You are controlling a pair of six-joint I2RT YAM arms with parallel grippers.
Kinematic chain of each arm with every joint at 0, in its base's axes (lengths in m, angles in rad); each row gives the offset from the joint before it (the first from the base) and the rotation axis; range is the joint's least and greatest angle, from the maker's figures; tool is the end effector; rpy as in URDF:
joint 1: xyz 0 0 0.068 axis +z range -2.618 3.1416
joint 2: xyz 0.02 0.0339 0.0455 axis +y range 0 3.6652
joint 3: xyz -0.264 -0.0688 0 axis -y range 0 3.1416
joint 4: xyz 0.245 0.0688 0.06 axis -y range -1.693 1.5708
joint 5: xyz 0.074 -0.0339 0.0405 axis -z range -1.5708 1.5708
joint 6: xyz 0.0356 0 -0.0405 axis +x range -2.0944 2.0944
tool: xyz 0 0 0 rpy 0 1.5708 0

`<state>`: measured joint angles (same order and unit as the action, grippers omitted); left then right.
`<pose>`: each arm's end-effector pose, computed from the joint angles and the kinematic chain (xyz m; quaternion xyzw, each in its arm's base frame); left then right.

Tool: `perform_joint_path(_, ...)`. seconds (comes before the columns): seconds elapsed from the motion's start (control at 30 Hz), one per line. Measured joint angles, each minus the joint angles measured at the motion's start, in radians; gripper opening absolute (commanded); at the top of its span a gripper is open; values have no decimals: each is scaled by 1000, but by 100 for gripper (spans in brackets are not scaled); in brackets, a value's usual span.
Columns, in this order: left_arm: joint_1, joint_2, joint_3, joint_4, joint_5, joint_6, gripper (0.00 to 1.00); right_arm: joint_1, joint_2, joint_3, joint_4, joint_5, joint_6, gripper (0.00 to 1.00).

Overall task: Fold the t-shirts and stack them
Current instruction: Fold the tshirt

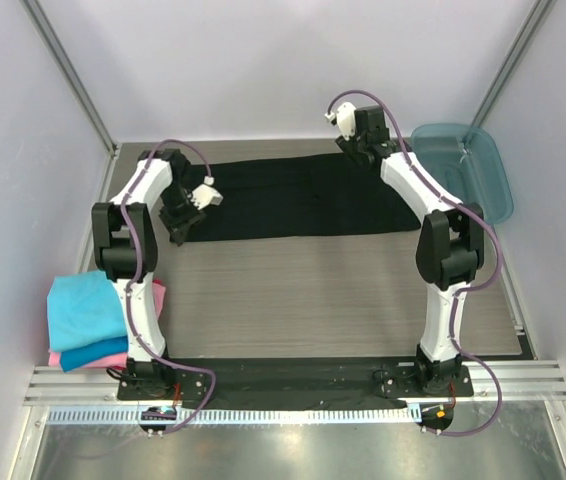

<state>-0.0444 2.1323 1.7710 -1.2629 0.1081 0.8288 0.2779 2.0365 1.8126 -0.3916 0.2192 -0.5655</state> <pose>0.4046 -0.0218 0.1972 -0.4208 -0.9052 0.0601 0.0040 0.4633 0.1241 0.2907 -0.3154 0.8260 -0.1616 0.4383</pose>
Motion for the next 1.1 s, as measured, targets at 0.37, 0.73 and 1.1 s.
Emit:
perform_joint_path(0.37, -15, 56, -38, 135, -32, -6, 45, 0, -107, -104, -28, 0, -1, 54)
perform_joint_path(0.73, -55, 31, -98, 208, -109, -84, 0, -33, -187, -226, -40, -33, 48, 54)
perform_joint_path(1.1, -360, -372, -438, -24, -122, -48, 0, -175, -132, -180, -85, -115, 113, 54)
